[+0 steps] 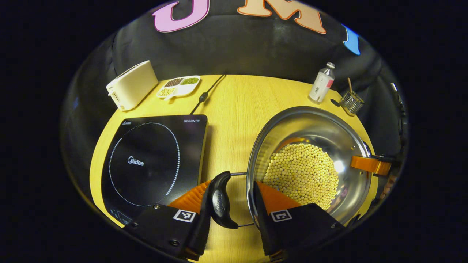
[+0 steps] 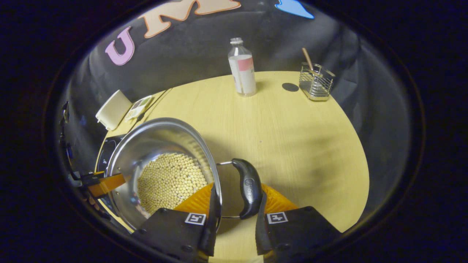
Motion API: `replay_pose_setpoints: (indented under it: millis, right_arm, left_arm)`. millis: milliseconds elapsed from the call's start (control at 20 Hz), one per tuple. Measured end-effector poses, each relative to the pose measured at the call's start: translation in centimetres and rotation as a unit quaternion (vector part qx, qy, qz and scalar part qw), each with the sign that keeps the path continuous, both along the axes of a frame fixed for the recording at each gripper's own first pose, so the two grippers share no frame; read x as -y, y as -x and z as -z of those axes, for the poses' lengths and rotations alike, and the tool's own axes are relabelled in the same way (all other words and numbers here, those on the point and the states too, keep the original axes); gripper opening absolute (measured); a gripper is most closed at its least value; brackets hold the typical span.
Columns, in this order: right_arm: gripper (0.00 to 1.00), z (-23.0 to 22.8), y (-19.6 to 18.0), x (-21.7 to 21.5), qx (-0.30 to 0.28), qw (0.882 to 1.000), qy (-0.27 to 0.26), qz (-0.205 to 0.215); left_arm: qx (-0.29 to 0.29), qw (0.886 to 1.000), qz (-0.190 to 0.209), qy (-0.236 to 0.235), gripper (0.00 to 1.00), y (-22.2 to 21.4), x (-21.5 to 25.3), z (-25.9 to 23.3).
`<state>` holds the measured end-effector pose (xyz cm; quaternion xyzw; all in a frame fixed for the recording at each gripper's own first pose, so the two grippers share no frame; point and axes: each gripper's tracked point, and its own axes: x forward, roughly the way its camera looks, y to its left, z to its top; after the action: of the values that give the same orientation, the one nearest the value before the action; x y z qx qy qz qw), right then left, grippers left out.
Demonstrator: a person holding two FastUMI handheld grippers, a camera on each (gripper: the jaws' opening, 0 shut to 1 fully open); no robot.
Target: First push the handle of the pot to place it horizontally, then grasp the pot with both hands and set it on the induction cooktop.
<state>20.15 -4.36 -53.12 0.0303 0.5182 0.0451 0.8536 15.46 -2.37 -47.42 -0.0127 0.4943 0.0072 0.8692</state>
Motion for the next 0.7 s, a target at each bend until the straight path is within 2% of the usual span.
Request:
replay_pose_setpoints:
  millis: [150,200,250,300,350,400,450,700]
  right_arm:
    - [0.46,-1.8,0.3,-1.0,0.011,1.0,-0.007,0.0]
    - [0.41,-2.4,0.5,-1.6,0.016,1.0,-0.009,-0.001]
    - [0.46,-2.9,0.6,-2.3,0.02,1.0,-0.012,-0.002]
    - [0.41,-3.3,0.9,-3.0,0.022,1.0,-0.015,-0.004]
    - [0.45,-3.6,1.0,-3.9,0.024,1.0,-0.017,-0.006]
    - [0.41,-4.0,1.4,-4.9,0.025,0.999,-0.021,-0.01]
    - [0.45,-4.2,1.6,-6.0,0.028,0.999,-0.025,-0.013]
    - [0.45,-4.8,2.4,-11.5,0.026,0.999,-0.041,-0.01]
  left_arm:
    - [0.013,1.0,0.001,0.001,0.6,0.5,-0.6,-2.2]
    - [0.019,1.0,0.001,0.001,0.59,0.8,-1.0,-3.0]
    - [0.024,1.0,0.001,0.001,0.59,1.0,-1.4,-3.7]
    - [0.027,1.0,0.002,0.0,0.59,1.2,-2.1,-4.3]
    - [0.03,1.0,0.004,-0.003,0.59,1.2,-2.9,-4.6]
    - [0.033,0.999,0.004,-0.005,0.59,1.3,-3.8,-5.1]
    - [0.033,0.999,0.002,-0.006,0.59,1.7,-4.7,-5.4]
    - [0.045,0.999,0.008,-0.008,0.59,1.5,-9.8,-6.7]
